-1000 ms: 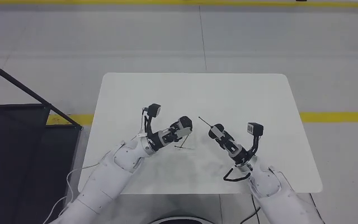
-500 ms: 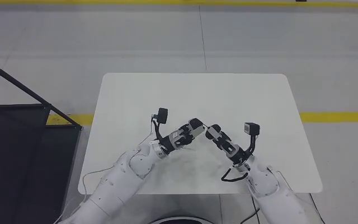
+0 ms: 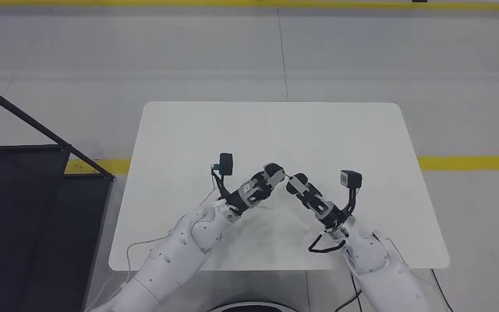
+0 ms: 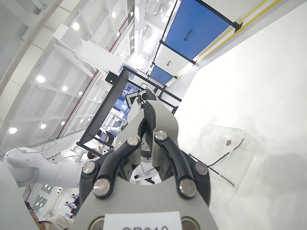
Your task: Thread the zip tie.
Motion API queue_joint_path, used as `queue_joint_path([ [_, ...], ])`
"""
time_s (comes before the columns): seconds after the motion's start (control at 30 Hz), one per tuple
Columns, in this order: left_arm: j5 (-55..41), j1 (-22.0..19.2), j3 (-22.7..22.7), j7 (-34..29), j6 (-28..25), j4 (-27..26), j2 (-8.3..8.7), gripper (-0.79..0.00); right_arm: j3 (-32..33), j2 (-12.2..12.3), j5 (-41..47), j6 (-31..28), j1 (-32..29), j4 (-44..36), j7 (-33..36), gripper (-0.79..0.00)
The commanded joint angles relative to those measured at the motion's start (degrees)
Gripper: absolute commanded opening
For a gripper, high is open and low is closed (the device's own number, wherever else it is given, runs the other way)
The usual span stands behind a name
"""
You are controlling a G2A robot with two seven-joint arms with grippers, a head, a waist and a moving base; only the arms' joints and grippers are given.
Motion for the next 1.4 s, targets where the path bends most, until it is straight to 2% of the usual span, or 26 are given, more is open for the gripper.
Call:
queue_joint_path([
  [0.0, -1.1, -0.1, 0.1, -0.5, -0.4, 0.4, -0.24, -0.588, 0.0, -0.1, -0.1, 0.0, -0.1, -0.1, 0.0, -0.785],
  [0.37, -4.2, -0.9, -0.2, -3.2, -1.2, 1.7, -1.21, -0.625, 0.4, -0.4, -0.8, 0.4, -0.4, -0.5, 0.0, -0.785],
  [0.77, -5.7, -1.3, -0.5, -5.7, -2.2, 2.7, -2.06, -0.606, 0.9, -0.7, -1.0, 0.5, -0.7, -0.6, -0.1, -0.785],
  [1.37, -6.2, -1.0, -1.5, -7.9, -3.2, 3.2, -3.01, -0.637, 1.5, -1.3, -2.9, 1.5, -1.2, -1.0, -1.4, -0.785],
])
